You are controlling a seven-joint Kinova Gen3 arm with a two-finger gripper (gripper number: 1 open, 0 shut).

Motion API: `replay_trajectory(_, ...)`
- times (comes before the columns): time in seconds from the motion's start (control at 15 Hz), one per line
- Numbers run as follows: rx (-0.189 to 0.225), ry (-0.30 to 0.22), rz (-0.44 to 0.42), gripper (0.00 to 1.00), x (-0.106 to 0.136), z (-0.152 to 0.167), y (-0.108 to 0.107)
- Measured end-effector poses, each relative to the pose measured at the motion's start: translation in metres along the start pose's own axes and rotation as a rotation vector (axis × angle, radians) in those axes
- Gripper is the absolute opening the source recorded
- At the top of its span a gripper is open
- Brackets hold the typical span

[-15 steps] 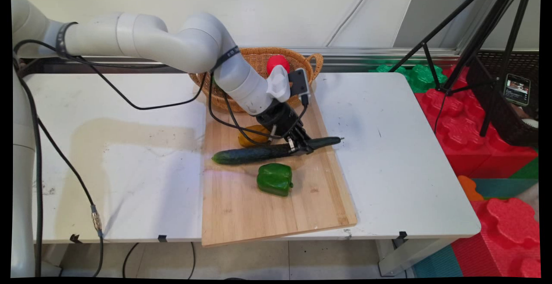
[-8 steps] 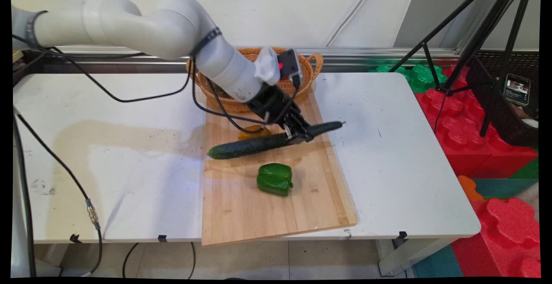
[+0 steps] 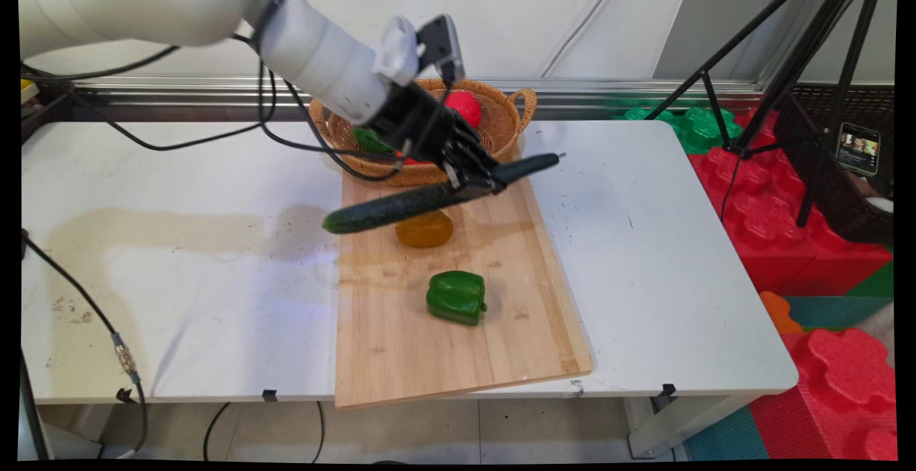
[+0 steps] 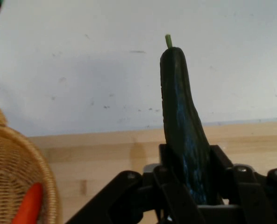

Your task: Place the picked object in the vegetable basket

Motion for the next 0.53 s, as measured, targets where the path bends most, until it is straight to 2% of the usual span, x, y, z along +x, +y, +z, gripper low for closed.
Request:
replay_trajectory(0.33, 0.044, 0.048, 0.027, 0.0, 0.001, -0.051, -0.022)
replay_trajectory(0.53, 0.08, 0.058, 0.06, 0.0, 0.002, -0.069, -0.04)
